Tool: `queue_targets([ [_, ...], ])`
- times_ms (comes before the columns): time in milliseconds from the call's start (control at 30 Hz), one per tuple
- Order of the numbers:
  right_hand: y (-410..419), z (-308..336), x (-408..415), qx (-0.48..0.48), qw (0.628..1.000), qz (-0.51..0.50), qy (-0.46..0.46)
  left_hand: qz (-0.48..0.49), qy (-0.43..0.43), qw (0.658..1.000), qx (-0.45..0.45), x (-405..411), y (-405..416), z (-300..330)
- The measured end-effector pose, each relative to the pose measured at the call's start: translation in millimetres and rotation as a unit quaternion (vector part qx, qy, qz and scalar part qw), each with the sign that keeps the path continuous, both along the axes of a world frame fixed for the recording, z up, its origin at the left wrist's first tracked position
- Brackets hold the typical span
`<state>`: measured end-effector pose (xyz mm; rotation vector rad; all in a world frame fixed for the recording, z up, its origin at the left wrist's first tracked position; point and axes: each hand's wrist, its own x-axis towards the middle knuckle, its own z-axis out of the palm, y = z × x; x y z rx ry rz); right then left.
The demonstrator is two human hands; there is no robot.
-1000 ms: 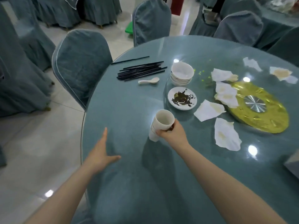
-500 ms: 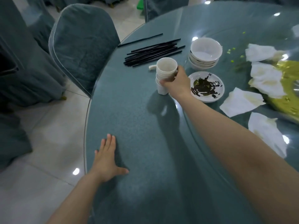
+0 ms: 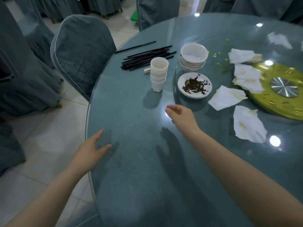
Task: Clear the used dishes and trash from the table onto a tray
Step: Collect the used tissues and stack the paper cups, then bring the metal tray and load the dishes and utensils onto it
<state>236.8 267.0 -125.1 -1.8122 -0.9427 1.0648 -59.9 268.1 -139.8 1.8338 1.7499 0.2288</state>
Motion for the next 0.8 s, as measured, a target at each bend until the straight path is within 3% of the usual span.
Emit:
queue_targets([
  [167, -103, 27, -28, -0.008, 0.996, -0.015, 0.087, -0.012, -0.182, 0.982, 0.049, 5, -45, 53],
  [367, -240, 74, -72, 0.05, 0.992, -0.065, 0.099, -0.046, -0.33, 0.942, 0.036, -16, -151, 112],
  [633, -459, 115, -128, 0.111, 0.978, -0.171, 0.045, -0.1, -0.461, 0.881, -0.031, -65, -327, 139],
  [800, -582, 126, -149, 0.156, 0.964, -0.215, 0.026, -0.147, -0.523, 0.837, -0.07, -51, -399, 149],
])
